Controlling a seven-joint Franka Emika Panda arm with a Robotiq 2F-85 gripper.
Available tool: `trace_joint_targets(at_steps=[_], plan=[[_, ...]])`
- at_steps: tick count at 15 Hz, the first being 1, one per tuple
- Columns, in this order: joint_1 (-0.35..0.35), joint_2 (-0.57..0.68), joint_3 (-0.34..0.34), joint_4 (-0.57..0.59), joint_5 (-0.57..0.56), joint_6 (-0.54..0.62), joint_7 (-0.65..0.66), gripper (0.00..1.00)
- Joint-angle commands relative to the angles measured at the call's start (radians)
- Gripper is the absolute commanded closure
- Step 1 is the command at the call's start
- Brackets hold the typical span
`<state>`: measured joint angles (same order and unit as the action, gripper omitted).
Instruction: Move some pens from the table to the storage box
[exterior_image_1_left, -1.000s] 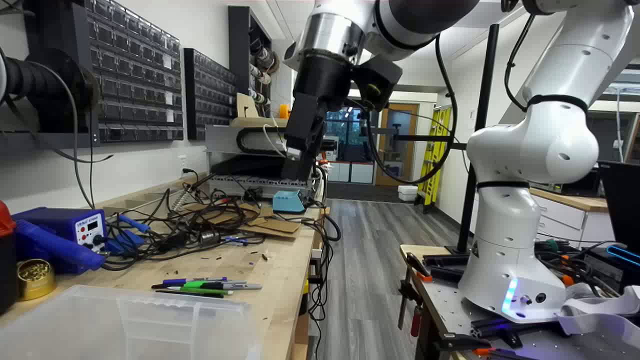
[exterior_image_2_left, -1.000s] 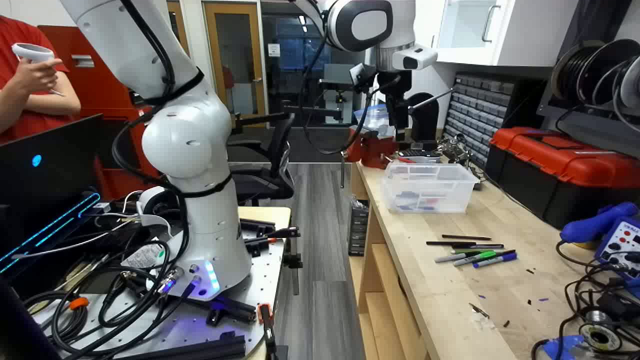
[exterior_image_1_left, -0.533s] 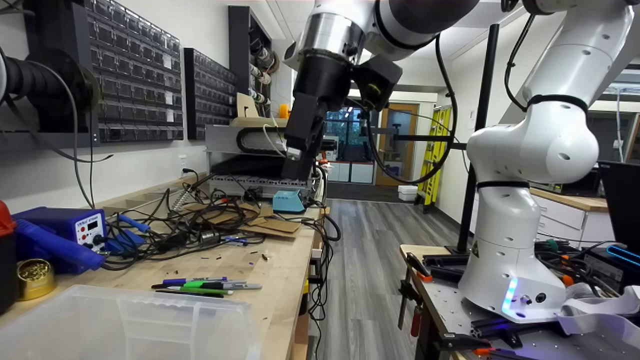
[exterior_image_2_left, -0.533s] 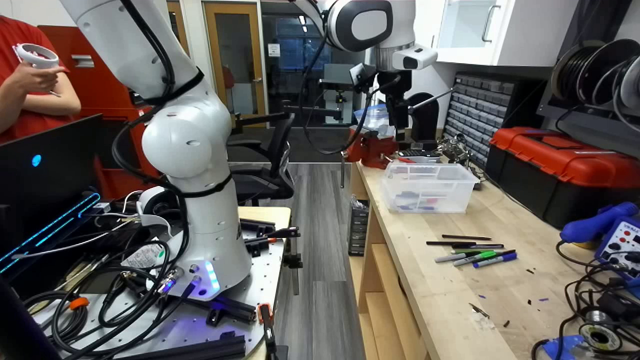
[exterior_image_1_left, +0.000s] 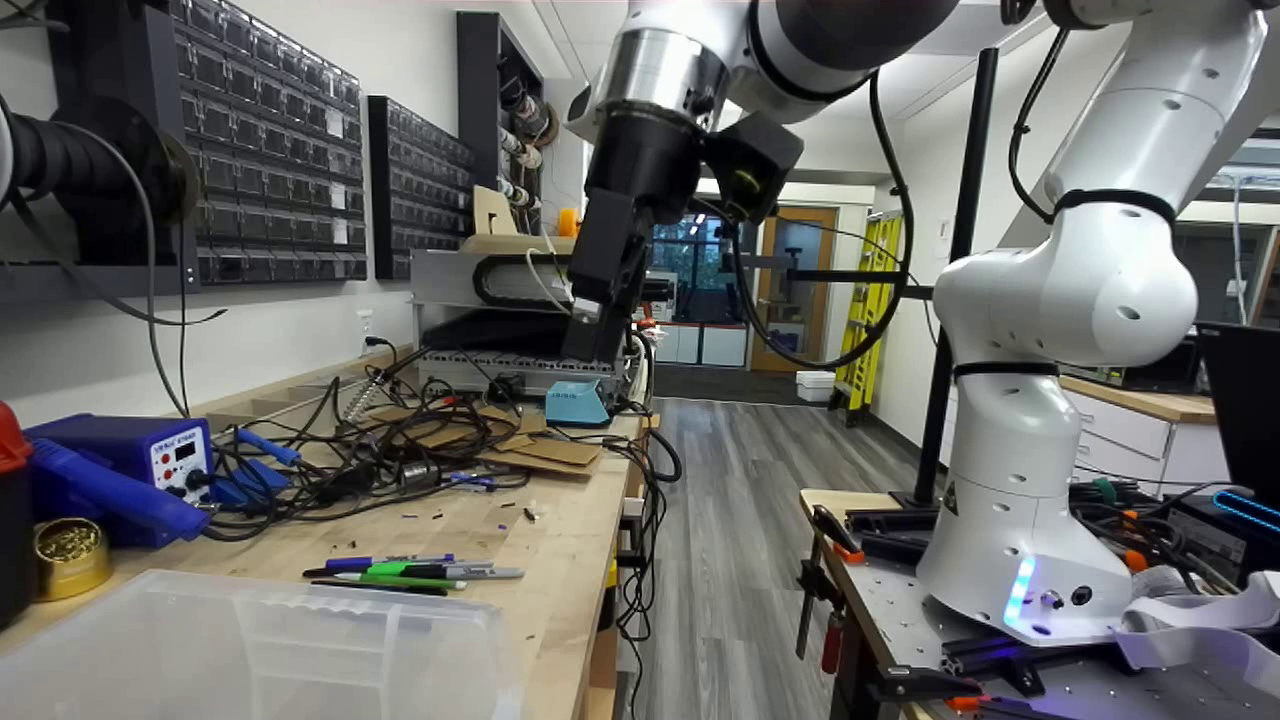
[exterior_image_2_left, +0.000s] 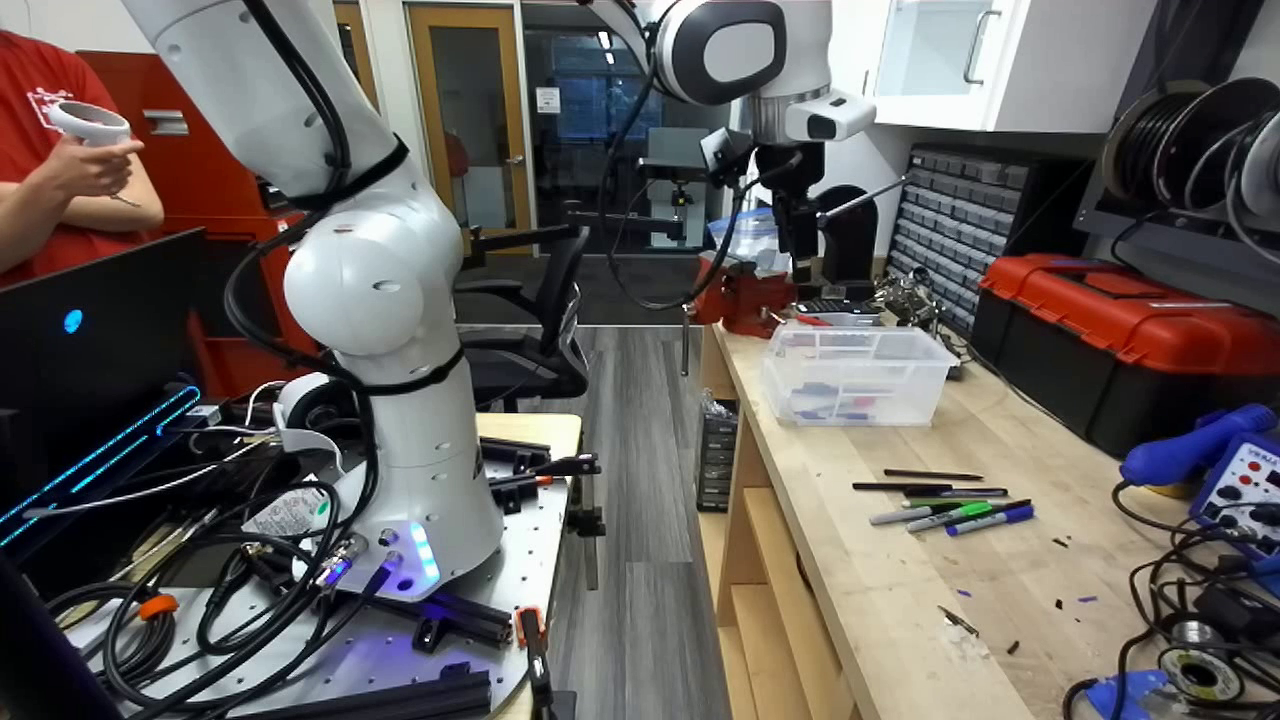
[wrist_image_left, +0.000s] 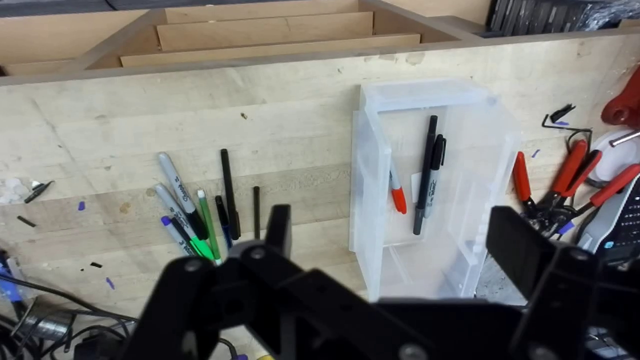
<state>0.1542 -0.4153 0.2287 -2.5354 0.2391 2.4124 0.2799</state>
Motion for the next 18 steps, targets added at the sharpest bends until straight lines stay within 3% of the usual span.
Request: trace_joint_targets(at_steps=[1,4,9,14,18], plan=[[0.01,0.016,-0.002,-0.008,-0.004,0.086,0.0,0.0],[0.009,0.057,0.0,-0.008,-0.006,0.167,-0.002,0.0],[-0.032,0.186,0.008,0.015,-0.114,0.277,0.017,0.0],[-0.083,0.328,-0.009,0.081,-0.284,0.265,0.066,0.0],[-0.081,0.44,-0.045,0.16,-0.388,0.263,0.119,0.0]])
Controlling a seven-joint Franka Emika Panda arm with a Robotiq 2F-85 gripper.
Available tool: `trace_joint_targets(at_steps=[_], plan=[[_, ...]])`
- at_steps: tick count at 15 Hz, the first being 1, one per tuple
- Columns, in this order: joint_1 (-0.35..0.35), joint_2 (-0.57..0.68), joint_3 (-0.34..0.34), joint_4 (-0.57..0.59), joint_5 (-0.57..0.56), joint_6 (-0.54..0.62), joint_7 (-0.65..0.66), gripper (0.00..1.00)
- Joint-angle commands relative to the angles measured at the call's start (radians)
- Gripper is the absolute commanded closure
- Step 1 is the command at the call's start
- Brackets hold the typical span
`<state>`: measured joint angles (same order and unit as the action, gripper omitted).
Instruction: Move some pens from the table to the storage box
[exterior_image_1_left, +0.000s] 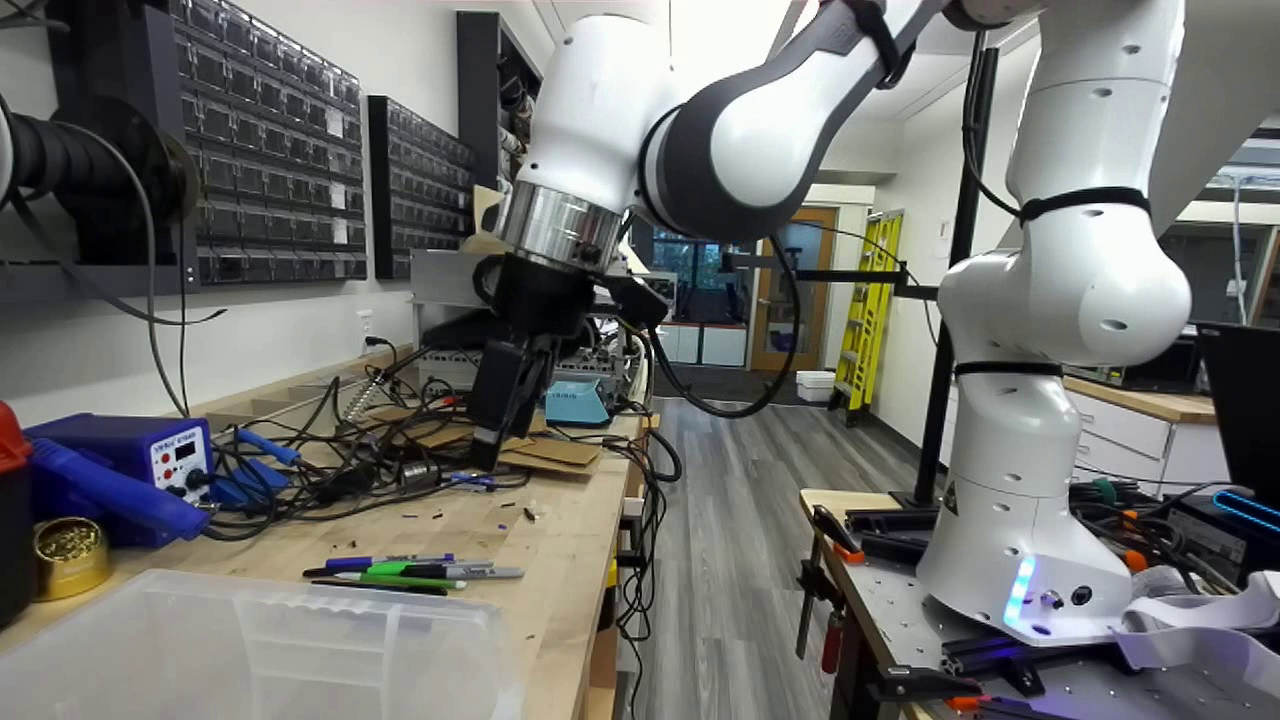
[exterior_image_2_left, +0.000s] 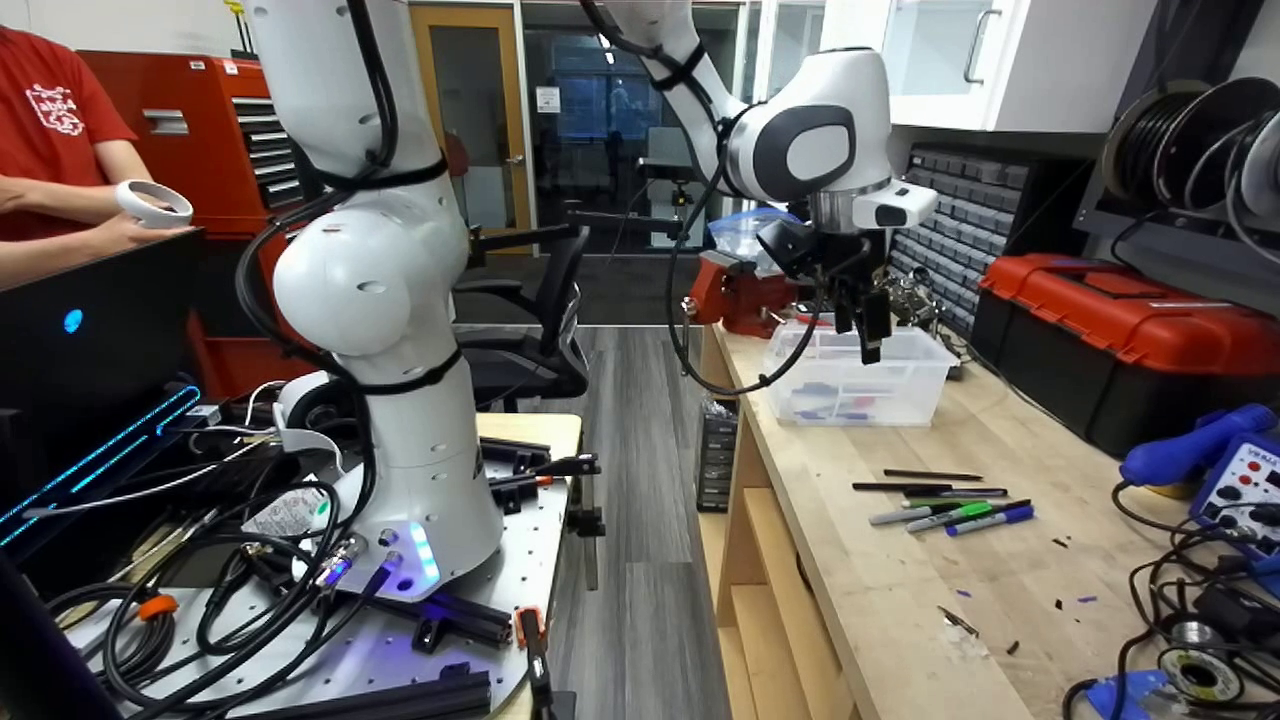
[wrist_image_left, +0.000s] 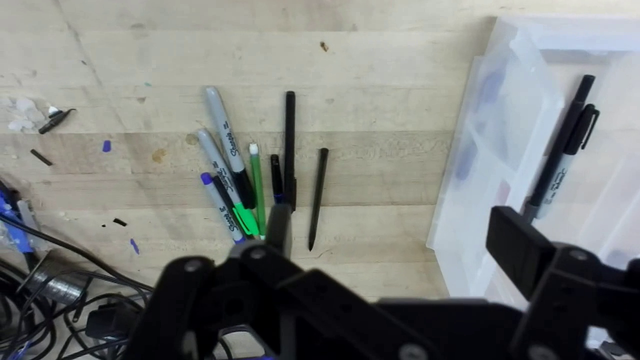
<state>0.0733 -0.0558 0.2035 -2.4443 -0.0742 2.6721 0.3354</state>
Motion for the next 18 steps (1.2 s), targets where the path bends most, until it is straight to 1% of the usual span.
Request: trace_joint_targets(at_steps=[1,4,6,7,15,18], plan=[[0.006,0.107,-0.032,0.092,-0.098,-0.006,0.081,0.0],[0.031,0.166,-0.064,0.149,-0.121,-0.037,0.112,0.0],[0.047,0.181,-0.076,0.172,-0.101,-0.06,0.108,0.0],[0.043,0.166,-0.08,0.133,-0.081,-0.012,0.063,0.0],[0.052,0.178,-0.089,0.141,-0.08,-0.012,0.062,0.0],[0.06,0.221,-0.095,0.17,-0.098,-0.028,0.074,0.0]])
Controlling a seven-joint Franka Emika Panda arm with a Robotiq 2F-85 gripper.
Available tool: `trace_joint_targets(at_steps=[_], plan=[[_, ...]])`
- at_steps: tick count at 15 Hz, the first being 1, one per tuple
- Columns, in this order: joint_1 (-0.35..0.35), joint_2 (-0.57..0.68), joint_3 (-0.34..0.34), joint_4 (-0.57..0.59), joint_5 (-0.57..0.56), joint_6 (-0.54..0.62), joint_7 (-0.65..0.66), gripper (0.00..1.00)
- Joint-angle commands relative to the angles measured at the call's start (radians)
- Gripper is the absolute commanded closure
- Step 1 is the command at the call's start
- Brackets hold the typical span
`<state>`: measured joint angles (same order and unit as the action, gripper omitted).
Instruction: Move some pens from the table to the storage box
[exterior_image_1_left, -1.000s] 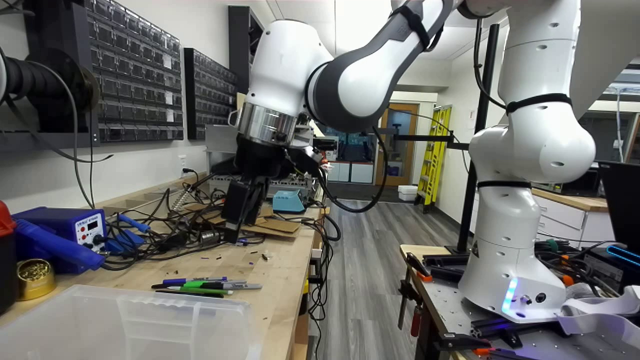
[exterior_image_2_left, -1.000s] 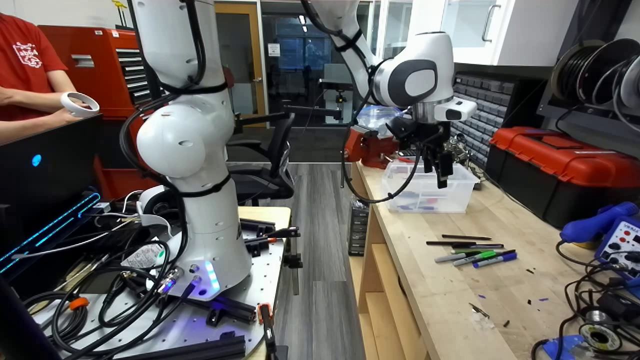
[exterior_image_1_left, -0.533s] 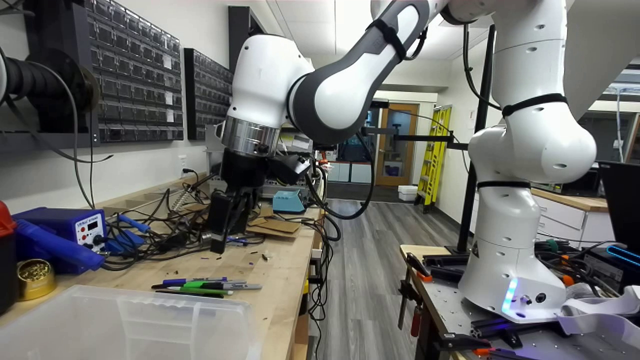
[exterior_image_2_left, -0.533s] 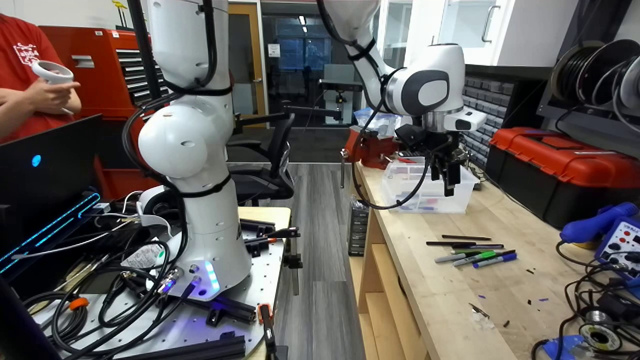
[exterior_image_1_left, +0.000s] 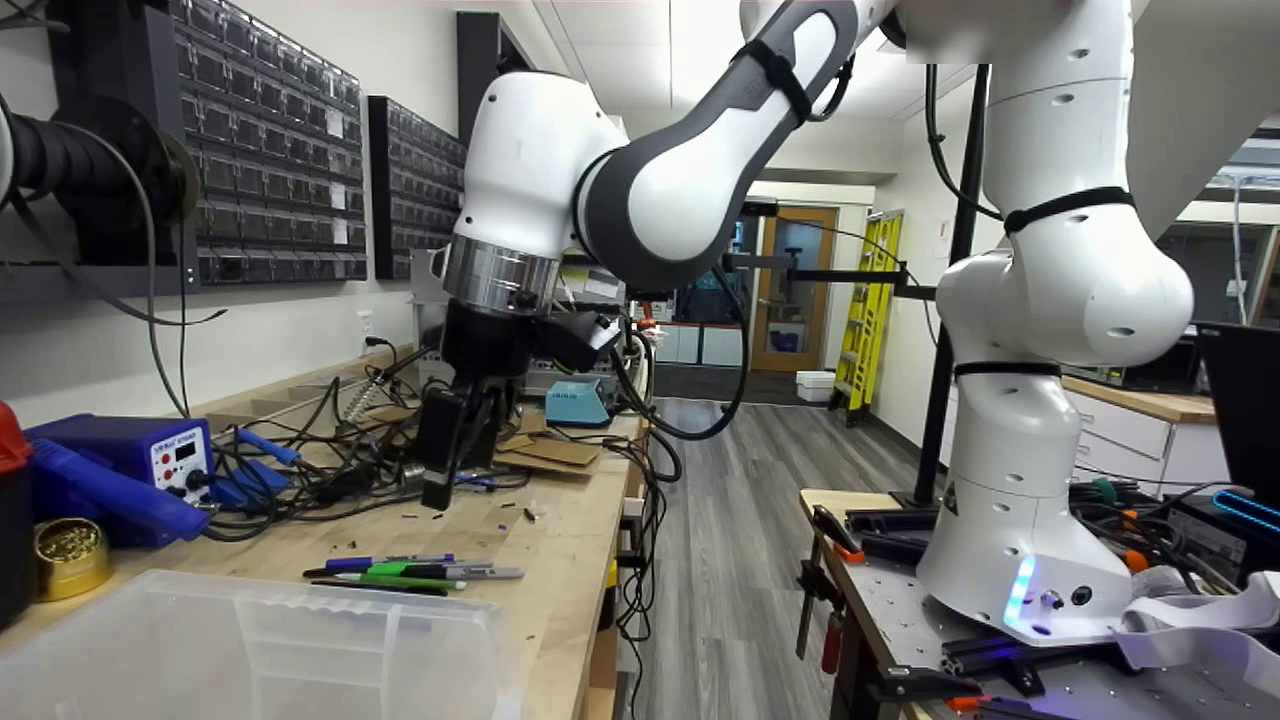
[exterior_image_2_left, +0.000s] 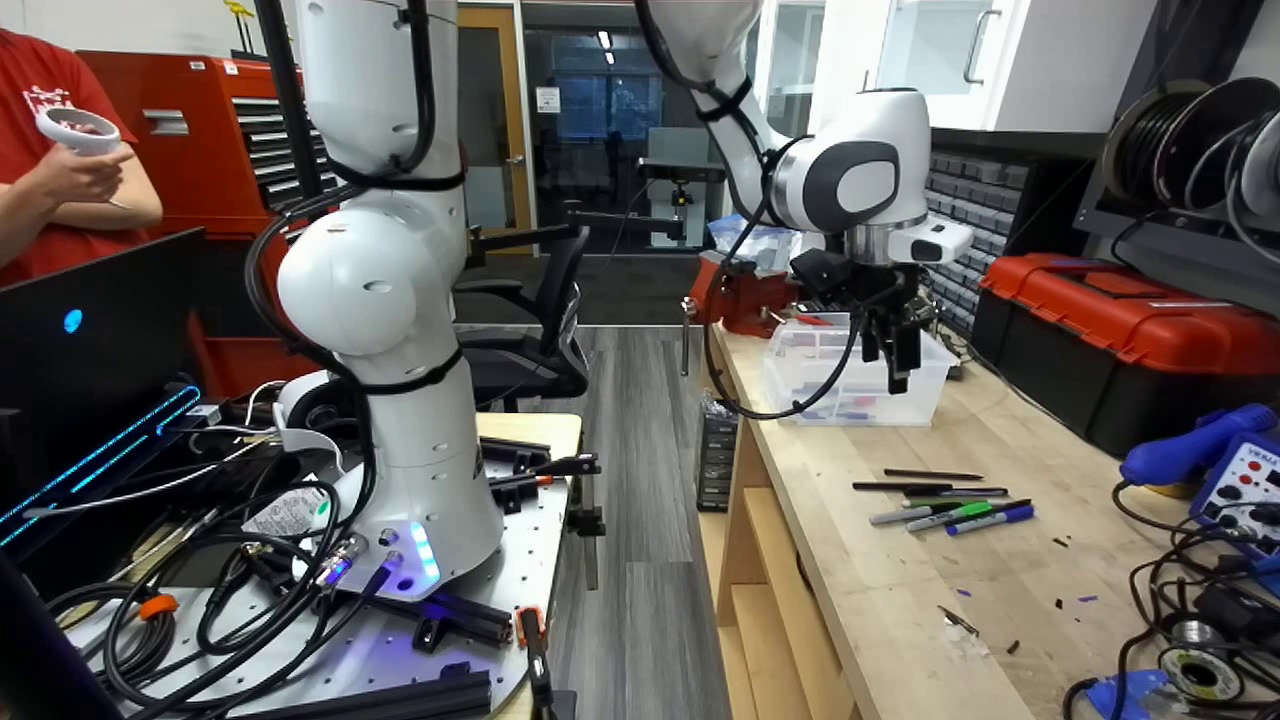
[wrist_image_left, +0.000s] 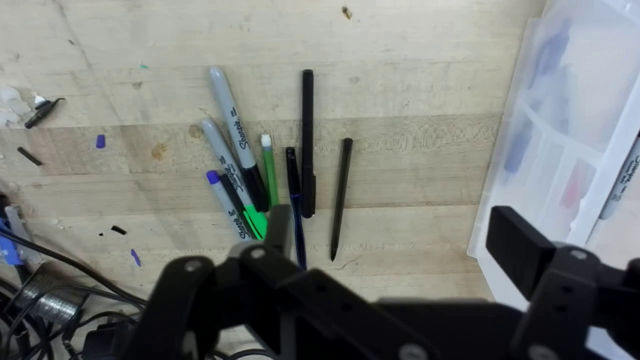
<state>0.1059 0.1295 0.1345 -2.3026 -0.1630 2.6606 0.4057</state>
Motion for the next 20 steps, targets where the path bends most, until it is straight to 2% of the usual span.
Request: trace_joint_targets(at_steps=[1,12,20], plan=[[0.031,0.055,-0.029,0.039,-0.013,-0.025,0.005,0.0],[0.108,0.254,-0.12,0.195,-0.024,-0.047,0.01,0.0],[0.128,0.354,-0.157,0.27,-0.006,-0.077,0.003,0.0]])
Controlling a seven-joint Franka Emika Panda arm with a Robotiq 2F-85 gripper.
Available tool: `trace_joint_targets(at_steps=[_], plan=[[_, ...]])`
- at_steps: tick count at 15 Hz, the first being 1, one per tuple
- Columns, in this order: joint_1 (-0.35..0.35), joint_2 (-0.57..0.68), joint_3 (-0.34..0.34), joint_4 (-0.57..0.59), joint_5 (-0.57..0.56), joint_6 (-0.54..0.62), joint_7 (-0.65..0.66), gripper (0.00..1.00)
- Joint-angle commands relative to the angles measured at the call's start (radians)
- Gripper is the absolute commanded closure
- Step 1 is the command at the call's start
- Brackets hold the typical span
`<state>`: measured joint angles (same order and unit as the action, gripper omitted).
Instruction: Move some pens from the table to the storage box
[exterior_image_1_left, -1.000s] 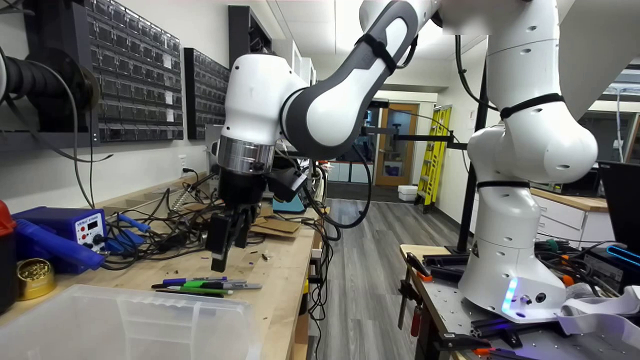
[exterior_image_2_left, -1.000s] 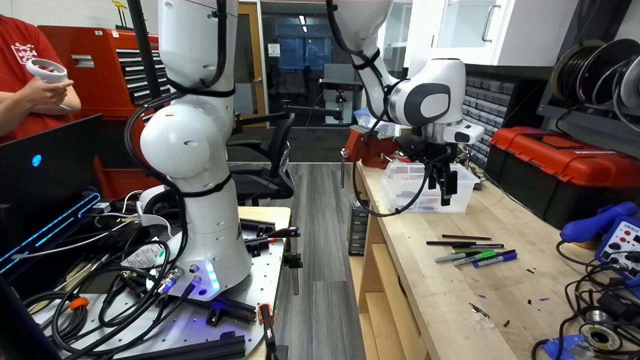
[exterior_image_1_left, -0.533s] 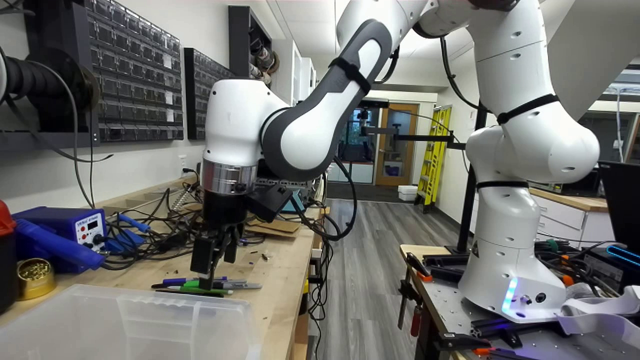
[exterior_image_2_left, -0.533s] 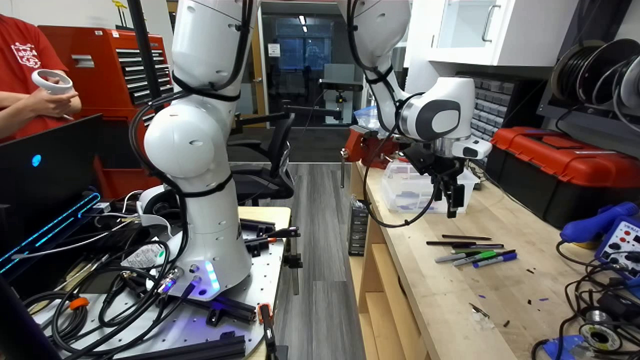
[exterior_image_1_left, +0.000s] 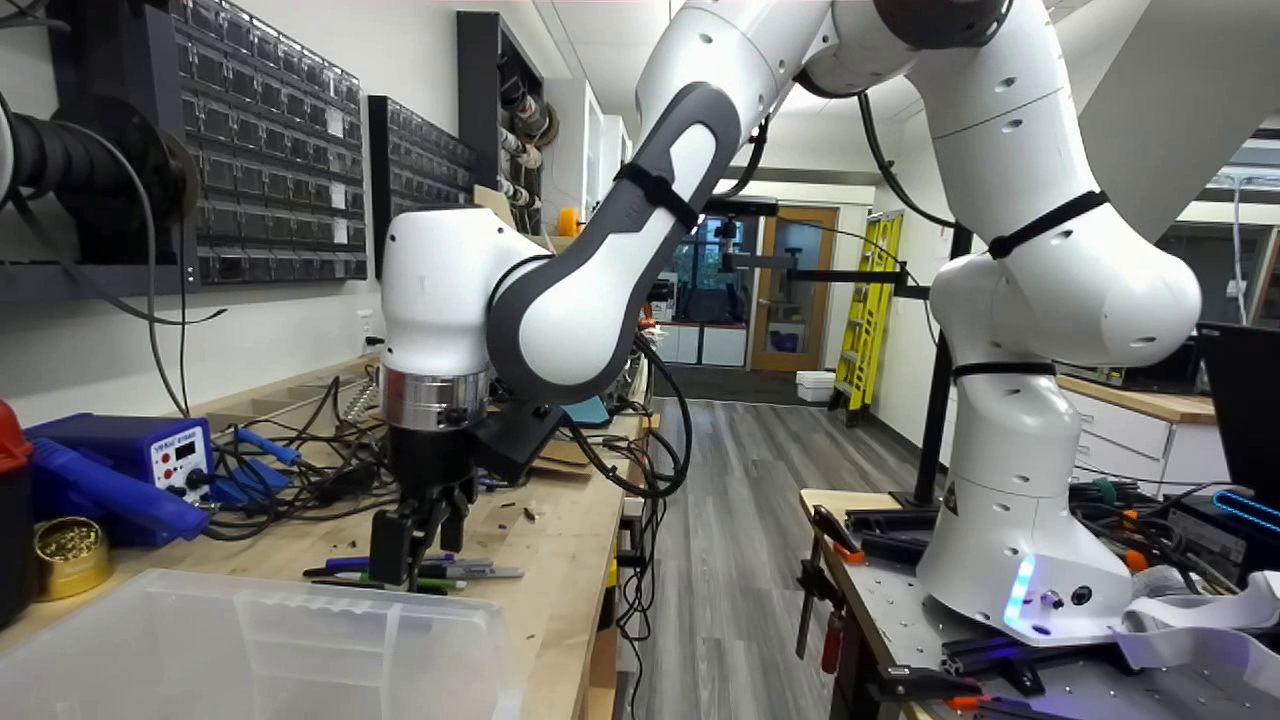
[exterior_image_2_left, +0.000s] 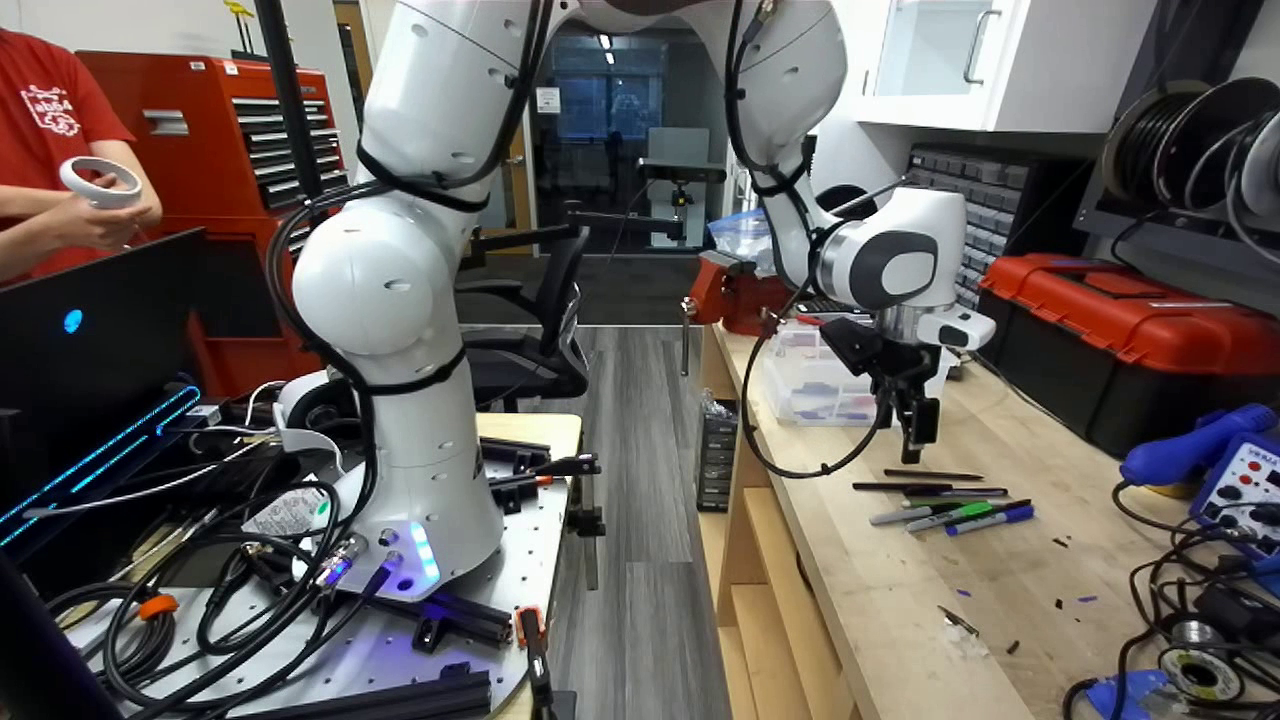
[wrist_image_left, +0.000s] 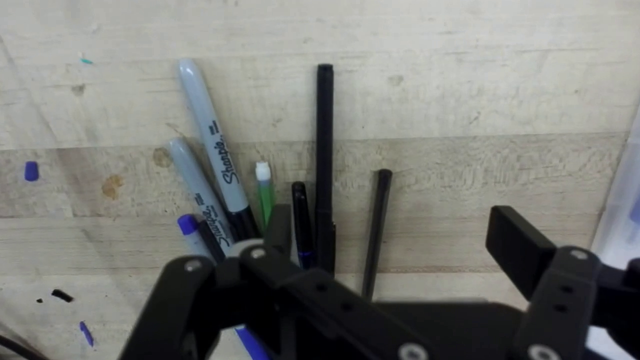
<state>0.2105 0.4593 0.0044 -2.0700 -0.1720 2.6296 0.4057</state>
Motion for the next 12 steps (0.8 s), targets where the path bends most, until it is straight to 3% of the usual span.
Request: trace_joint_targets(at_steps=[1,12], plan=[[0.022,0.032,-0.027,0.041,0.005,-0.051,0.0,0.0],[0.009,0.083,-0.029,0.047,0.031,-0.073,-0.015,0.0]])
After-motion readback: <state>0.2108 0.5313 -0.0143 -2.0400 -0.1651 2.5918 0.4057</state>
